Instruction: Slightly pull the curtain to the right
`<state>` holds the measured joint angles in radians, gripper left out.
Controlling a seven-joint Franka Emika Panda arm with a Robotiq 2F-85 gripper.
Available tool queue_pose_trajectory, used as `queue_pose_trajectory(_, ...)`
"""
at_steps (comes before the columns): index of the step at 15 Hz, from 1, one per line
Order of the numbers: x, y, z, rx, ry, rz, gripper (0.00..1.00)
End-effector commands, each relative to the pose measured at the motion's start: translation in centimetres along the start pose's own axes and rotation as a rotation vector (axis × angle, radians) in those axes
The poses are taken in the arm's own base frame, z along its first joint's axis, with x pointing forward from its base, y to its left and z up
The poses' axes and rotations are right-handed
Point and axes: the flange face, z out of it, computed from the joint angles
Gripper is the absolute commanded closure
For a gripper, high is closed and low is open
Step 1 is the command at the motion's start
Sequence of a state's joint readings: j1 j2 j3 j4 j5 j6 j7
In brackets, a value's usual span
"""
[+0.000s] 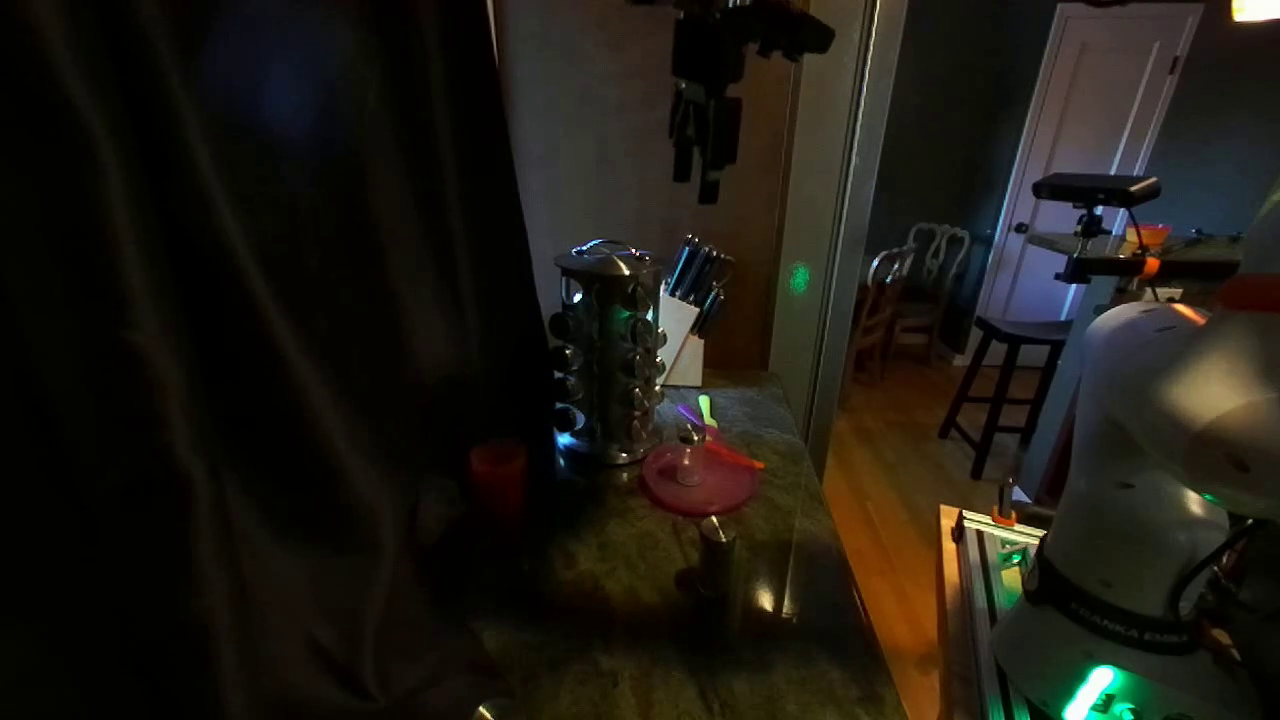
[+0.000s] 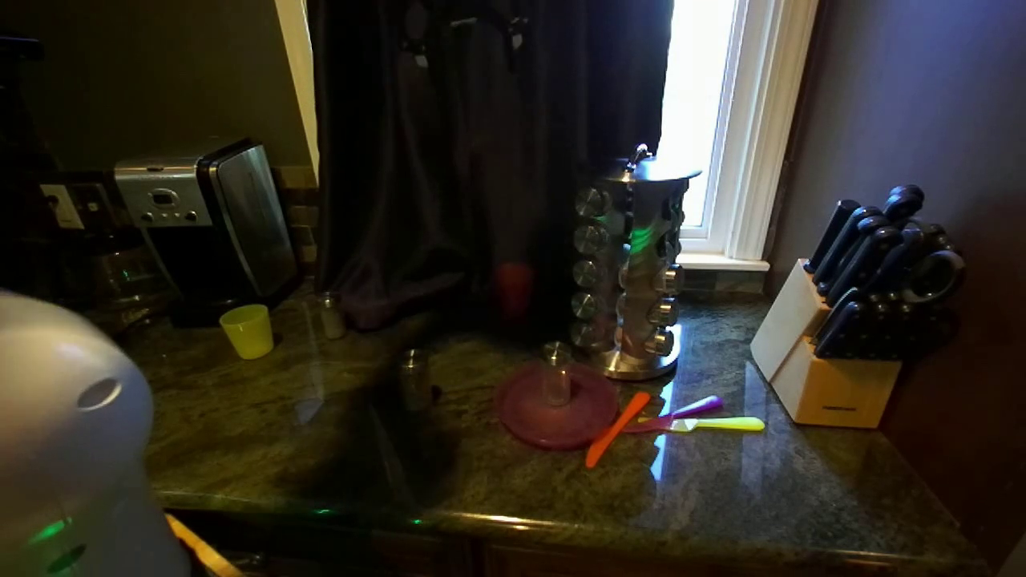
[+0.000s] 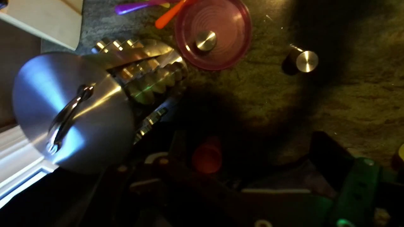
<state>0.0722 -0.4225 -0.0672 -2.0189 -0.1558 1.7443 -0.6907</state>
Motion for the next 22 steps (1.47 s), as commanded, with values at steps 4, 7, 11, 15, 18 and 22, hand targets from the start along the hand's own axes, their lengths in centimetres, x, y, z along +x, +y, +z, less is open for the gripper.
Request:
queue_pose_trajectory(4,-0.5,4.4,-1.7,-0.014,0.055,-0.048,0.00)
queue_pose_trajectory(7,0.0,4.3,-1.4,-0.010,0.052,-0.056,0.00)
queue_pose_trajectory(11,0.5,8.6,-2.2,-0.022,0.163,0.093,0.00)
queue_pose_trajectory(15,-1.3,16.7,-3.9,-0.149,0.308,0.206,0.00)
queue_pose_trajectory(18,-1.5,21.5,-4.5,-0.180,0.433,0.244,0.00)
queue_pose_trajectory(22,0.7,25.5,-3.9,-0.150,0.632,0.309,0.00)
